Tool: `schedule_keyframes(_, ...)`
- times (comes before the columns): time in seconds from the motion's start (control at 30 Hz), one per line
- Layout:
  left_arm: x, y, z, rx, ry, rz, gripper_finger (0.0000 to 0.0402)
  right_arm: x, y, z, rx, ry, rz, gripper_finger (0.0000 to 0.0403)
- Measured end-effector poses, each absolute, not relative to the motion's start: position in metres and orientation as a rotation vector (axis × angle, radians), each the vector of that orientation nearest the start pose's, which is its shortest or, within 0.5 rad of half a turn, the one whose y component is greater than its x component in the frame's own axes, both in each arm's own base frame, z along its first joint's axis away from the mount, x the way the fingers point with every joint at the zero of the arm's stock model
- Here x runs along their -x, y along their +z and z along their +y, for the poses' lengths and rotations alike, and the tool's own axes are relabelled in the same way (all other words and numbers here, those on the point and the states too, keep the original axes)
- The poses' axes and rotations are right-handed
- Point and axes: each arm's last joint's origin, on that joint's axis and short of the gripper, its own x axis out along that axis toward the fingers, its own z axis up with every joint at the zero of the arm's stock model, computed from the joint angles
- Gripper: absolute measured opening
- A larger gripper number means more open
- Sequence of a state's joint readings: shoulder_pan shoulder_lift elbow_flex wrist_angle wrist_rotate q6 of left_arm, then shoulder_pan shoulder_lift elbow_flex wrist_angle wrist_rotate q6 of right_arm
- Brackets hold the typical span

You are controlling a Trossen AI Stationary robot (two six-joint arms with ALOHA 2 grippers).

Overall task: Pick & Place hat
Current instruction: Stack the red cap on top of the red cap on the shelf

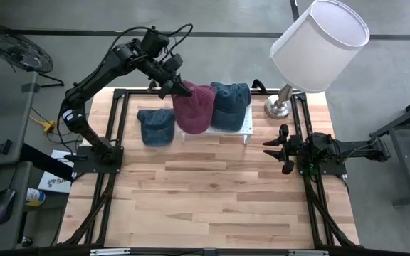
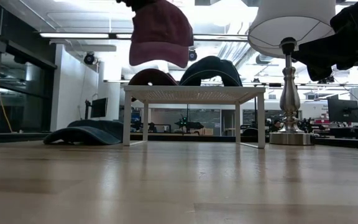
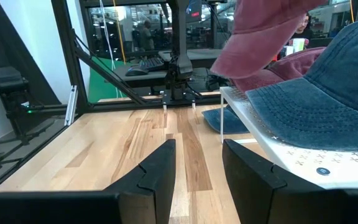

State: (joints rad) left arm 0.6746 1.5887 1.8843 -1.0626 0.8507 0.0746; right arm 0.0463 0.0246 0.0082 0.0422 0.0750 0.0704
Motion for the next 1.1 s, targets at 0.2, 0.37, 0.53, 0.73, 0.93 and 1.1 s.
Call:
schedule_keyframes(0.2,-0.250,0.442,0.172,0.462,-0.176,0.531,0.0002,-0.099,0.168,0.002,-0.072,-0.028,-0.026,0.0126)
schedule_keyframes(0.37,-0.240,0.457,0.176,0.441,-0.152,0.489,0.0002,-0.099,0.168,0.002,-0.072,-0.028,-0.026,0.0126)
schedule_keyframes(0.53,-0.229,0.458,0.187,0.470,-0.121,0.481,0.0002,-0.099,0.168,0.002,-0.072,-0.028,-0.026,0.0126)
schedule_keyframes(0.73,-0.222,0.454,0.195,0.493,-0.163,0.476,0.0002,-0.099,0.168,0.002,-0.072,-0.028,-0.026,0.0126)
schedule_keyframes(0.93,-0.224,0.453,0.195,0.495,-0.216,0.464,0.0002,-0.099,0.168,0.002,-0.072,-0.028,-0.026,0.0126)
schedule_keyframes(1.1,-0.223,0.452,0.194,0.487,-0.236,0.461,0.0002,-0.099,0.168,0.002,-0.072,-0.028,-0.026,0.0126)
